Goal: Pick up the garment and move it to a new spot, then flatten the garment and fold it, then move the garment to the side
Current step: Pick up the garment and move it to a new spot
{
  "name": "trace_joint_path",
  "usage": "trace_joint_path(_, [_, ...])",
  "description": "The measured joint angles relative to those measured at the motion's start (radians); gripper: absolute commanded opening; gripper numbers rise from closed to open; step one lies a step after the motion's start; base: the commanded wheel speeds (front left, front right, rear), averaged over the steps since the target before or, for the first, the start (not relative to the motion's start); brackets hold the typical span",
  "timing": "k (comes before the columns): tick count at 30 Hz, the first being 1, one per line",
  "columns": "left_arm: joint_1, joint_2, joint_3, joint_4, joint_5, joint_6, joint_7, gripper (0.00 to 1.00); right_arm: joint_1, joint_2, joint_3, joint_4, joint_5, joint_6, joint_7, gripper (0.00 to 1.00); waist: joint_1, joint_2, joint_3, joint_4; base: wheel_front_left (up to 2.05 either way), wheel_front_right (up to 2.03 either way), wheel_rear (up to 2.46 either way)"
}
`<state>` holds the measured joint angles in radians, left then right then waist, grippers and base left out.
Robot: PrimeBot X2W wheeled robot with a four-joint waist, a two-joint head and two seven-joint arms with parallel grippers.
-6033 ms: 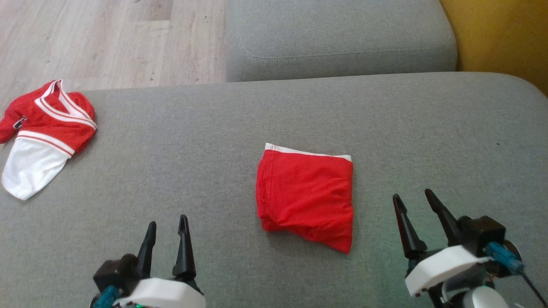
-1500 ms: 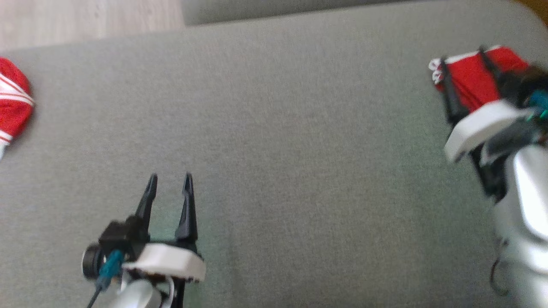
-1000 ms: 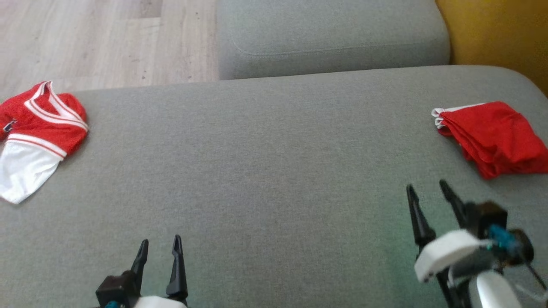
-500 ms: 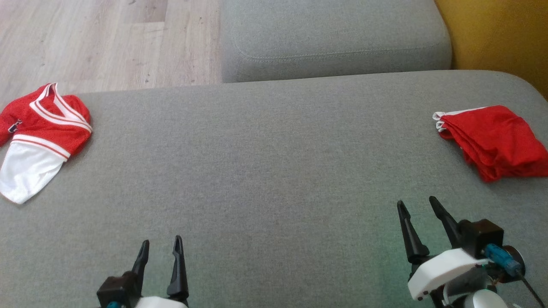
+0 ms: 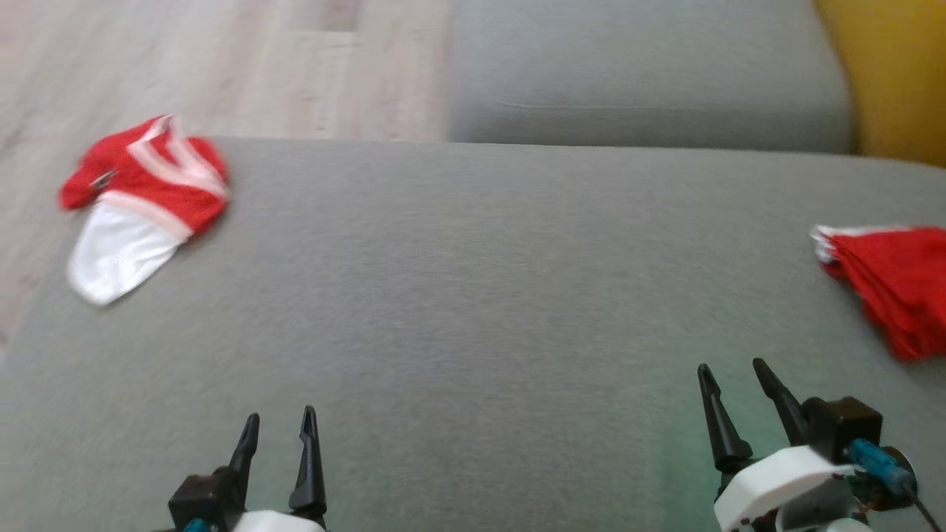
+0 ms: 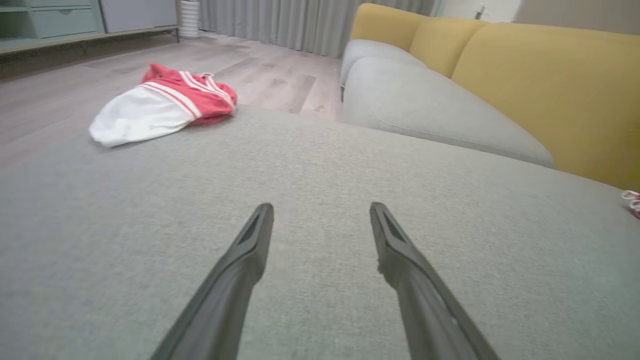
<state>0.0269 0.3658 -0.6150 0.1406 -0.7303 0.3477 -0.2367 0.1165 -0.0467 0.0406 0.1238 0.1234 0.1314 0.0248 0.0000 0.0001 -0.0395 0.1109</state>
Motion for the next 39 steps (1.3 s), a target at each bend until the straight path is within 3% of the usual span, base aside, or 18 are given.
trace_joint_path(14, [0.006,0.058,0.007,-0.054,0.002,0.023,0.024,1.00,-0.004,0.002,0.074,0.030,0.044,0.000,-0.026,1.00,0.0000,0.0000,-0.020,0.329,0.00,0.00,0.00])
trace_joint_path(17, [0.026,0.067,0.012,-0.071,0.002,0.032,0.024,1.00,-0.010,0.002,0.096,0.037,0.044,0.000,-0.026,1.00,-0.0001,0.0000,-0.023,0.365,0.00,0.00,0.00])
trace_joint_path(26, [-0.003,0.136,0.042,-0.142,0.014,0.041,0.061,1.00,-0.030,0.002,0.079,0.028,0.034,0.000,-0.024,1.00,0.0000,0.0000,-0.013,0.379,0.00,0.00,0.00])
trace_joint_path(31, [-0.136,0.247,0.126,-0.220,0.025,0.038,0.124,1.00,-0.031,0.002,0.057,-0.031,-0.009,0.000,0.013,1.00,-0.0001,0.0000,0.025,0.356,0.00,0.00,0.00])
trace_joint_path(35, [-0.318,0.341,0.207,-0.268,0.026,0.009,0.197,1.00,-0.082,0.002,0.034,-0.095,-0.066,0.000,0.054,1.00,0.0002,0.0000,0.088,0.328,0.00,0.00,0.00])
trace_joint_path(39, [-0.514,0.422,0.239,-0.201,0.038,-0.058,0.247,1.00,-0.173,0.002,0.019,-0.163,-0.117,0.000,0.112,1.00,0.0002,0.0000,0.165,0.289,0.00,0.00,0.00])
